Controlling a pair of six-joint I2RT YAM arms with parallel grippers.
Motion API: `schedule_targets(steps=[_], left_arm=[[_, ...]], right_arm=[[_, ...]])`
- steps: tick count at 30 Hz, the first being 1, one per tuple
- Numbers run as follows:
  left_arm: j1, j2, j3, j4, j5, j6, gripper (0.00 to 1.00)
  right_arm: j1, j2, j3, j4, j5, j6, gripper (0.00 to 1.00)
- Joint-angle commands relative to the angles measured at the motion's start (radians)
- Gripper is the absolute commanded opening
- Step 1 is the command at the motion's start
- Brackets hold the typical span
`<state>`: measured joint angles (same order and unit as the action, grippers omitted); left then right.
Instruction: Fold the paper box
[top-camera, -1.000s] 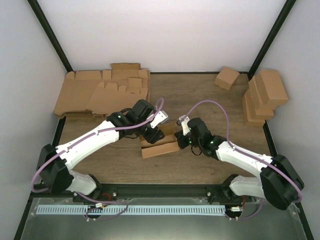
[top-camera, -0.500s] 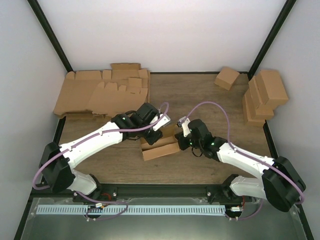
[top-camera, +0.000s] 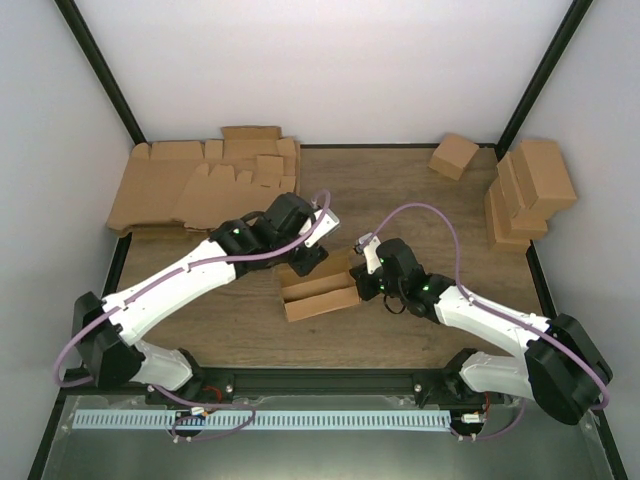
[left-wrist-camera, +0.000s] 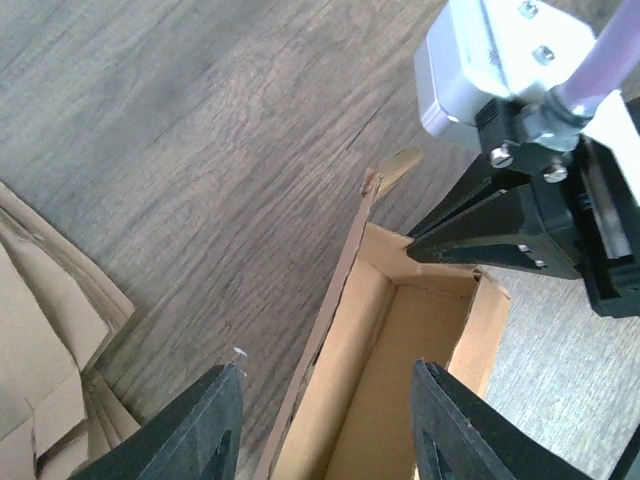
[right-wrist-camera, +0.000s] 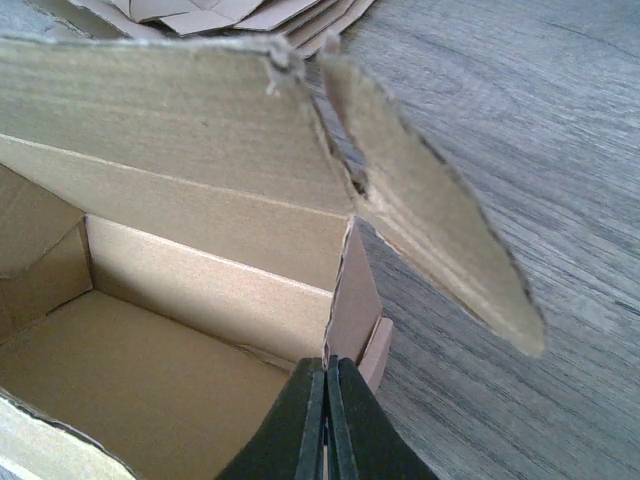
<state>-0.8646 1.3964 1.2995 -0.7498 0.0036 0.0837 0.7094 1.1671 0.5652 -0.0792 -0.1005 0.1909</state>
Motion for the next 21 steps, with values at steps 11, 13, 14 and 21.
schedule_targets(steps=[11,13,14,21], left_arm=[[-0.005,0.162,0.046,-0.032,-0.035,0.022,0.35],[-0.004,0.177,0.051,-0.044,-0.022,0.03,0.18],[-0.004,0.185,0.053,-0.05,-0.016,0.032,0.1],[-0.048,0.136,0.017,-0.038,0.005,0.049,0.04]], right_arm=[[0.01,-0.02,0.01,0.002,0.007,-0.021,0.03],[0.01,-0.02,0.01,0.002,0.003,-0.02,0.05],[0.01,-0.02,0.012,-0.001,0.004,-0.018,0.07],[0.01,-0.036,0.019,-0.028,0.006,0.011,0.14]])
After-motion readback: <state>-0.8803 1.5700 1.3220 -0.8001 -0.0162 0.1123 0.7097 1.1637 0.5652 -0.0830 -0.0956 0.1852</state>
